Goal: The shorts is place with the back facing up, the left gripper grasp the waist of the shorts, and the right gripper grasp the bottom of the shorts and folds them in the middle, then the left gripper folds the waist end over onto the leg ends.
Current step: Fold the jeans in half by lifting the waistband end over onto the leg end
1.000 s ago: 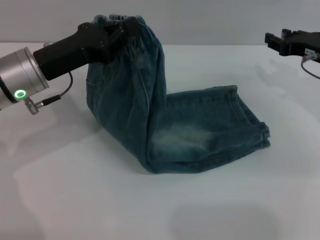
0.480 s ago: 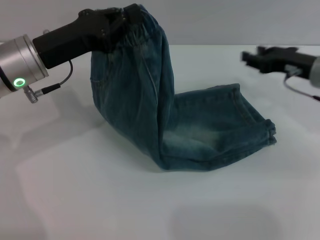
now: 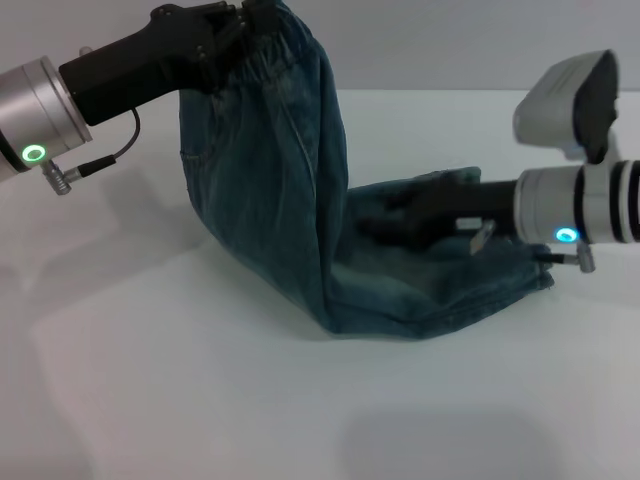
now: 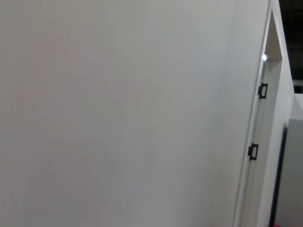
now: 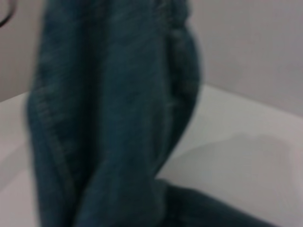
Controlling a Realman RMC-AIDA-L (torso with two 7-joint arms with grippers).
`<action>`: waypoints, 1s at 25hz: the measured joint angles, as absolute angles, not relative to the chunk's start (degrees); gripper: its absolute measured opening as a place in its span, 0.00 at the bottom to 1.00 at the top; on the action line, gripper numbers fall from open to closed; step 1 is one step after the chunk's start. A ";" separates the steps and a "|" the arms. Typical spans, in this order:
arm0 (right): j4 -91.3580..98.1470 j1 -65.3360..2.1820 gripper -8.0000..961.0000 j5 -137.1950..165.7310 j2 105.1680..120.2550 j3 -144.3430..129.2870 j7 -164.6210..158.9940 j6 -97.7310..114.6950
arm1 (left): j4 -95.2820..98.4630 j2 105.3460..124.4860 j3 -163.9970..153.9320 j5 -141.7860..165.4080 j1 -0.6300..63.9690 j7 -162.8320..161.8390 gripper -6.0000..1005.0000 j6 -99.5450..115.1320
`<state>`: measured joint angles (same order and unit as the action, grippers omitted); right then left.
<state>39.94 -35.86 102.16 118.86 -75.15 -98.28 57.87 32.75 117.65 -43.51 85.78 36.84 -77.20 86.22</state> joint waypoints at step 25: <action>41.43 -41.99 0.49 97.79 119.30 -89.34 -99.87 61.75 | 33.01 117.91 -43.94 85.78 36.82 -77.26 0.06 86.33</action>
